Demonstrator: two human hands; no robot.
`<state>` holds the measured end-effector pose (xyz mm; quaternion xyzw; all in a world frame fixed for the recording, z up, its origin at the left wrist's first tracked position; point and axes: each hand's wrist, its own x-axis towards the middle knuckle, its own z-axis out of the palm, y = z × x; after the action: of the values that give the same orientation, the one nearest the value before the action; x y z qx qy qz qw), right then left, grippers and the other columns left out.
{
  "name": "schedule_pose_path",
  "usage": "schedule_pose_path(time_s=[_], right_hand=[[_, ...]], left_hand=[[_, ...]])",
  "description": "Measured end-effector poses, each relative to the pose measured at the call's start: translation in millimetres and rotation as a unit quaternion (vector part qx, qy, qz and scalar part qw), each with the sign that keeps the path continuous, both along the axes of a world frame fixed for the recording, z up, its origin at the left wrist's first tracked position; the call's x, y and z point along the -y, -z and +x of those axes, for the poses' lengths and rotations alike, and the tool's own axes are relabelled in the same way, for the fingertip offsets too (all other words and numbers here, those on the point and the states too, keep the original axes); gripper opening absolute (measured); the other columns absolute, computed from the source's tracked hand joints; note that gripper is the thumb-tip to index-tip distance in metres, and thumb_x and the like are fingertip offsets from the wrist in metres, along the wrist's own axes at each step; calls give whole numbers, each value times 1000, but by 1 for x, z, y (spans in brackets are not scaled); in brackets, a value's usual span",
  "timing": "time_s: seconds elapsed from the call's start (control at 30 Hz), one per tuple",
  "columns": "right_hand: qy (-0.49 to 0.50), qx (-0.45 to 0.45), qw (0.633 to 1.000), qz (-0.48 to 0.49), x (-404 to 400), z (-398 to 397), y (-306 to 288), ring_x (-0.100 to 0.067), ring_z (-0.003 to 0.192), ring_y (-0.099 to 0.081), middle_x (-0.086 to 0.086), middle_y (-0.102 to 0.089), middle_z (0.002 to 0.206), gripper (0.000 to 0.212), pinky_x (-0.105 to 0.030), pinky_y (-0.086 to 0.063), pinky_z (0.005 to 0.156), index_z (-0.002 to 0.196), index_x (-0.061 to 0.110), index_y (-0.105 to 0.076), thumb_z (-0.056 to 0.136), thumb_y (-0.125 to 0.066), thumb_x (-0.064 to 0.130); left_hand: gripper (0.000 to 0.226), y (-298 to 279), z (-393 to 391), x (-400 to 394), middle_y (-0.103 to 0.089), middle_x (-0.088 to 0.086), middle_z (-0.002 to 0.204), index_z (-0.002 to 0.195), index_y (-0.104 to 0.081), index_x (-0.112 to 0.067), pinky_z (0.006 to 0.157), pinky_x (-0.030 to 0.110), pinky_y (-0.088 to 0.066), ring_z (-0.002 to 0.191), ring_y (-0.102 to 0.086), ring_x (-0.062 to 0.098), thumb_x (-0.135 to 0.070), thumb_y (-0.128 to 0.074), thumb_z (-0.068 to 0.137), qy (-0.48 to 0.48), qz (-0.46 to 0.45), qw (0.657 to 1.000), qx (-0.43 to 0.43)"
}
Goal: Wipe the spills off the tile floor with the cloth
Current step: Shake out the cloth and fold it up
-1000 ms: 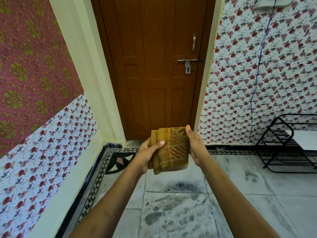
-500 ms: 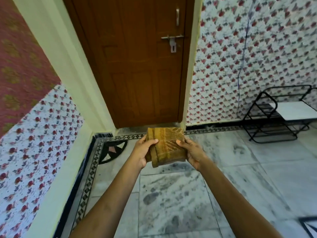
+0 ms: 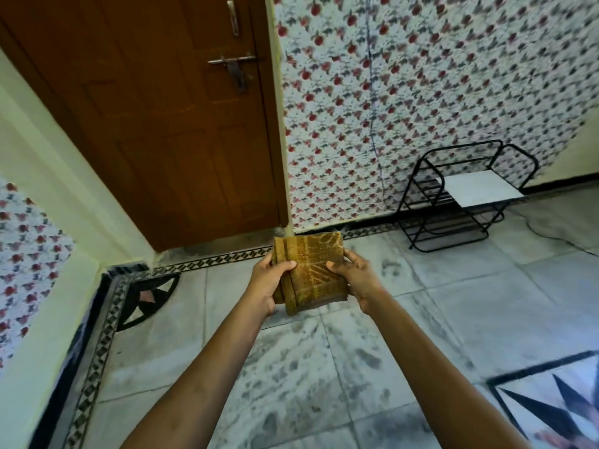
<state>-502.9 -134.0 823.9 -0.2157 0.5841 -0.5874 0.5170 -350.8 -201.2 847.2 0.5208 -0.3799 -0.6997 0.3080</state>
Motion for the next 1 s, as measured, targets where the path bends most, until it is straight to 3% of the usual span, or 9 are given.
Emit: schedule_pose_path(time_s=[0.17, 0.33, 0.63, 0.77, 0.9, 1.0], right_hand=[[-5, -10, 1000, 3, -12, -107, -8, -12, 82, -64, 2, -67, 95, 28, -23, -52, 59, 109, 17, -57, 85, -63, 4], [6, -5, 1000, 9, -8, -193, -5, -17, 87, -64, -6, -65, 104, 33, -24, -51, 61, 116, 12, -57, 85, -63, 4], [76, -2, 997, 28, 9, -343, 28, -25, 93, -65, -11, -66, 106, 36, -37, -54, 83, 119, 8, -57, 84, -64, 3], [99, -18, 994, 33, 25, -435, 26, -20, 87, -64, -6, -66, 97, 30, -33, -54, 79, 114, 9, -58, 86, -61, 1], [120, -41, 991, 49, 45, -532, 17, -21, 88, -64, -9, -66, 101, 29, -33, -54, 79, 113, 8, -59, 85, -61, 2], [138, -51, 988, 55, 57, -597, 11, -17, 84, -63, -5, -65, 97, 26, -26, -54, 70, 110, 11, -60, 85, -61, 2]], left_hand=[[36, -6, -106, -14, -65, 5, 95, 118, -57, -22, 63, 32, -51, 80, -63, 20, -4, -61, 86, -5, -3, 1000, -8], [33, -8, -192, -15, -65, 3, 90, 115, -58, -21, 60, 30, -51, 77, -62, 17, -3, -59, 87, 1, -9, 1000, -17], [32, 20, -355, 21, -66, 2, 85, 112, -61, -19, 70, 30, -52, 78, -62, 19, -1, -60, 86, 41, -13, 999, -1], [31, 28, -453, 45, -65, 2, 85, 114, -60, -17, 68, 31, -52, 77, -62, 19, -4, -61, 86, 70, -2, 998, -5], [28, 22, -552, 68, -64, 1, 83, 110, -59, -19, 61, 28, -50, 73, -61, 17, -3, -60, 86, 85, 14, 996, -15], [35, 19, -620, 83, -64, 2, 87, 117, -59, -18, 61, 29, -50, 75, -62, 18, -2, -60, 87, 96, 23, 995, -24]])
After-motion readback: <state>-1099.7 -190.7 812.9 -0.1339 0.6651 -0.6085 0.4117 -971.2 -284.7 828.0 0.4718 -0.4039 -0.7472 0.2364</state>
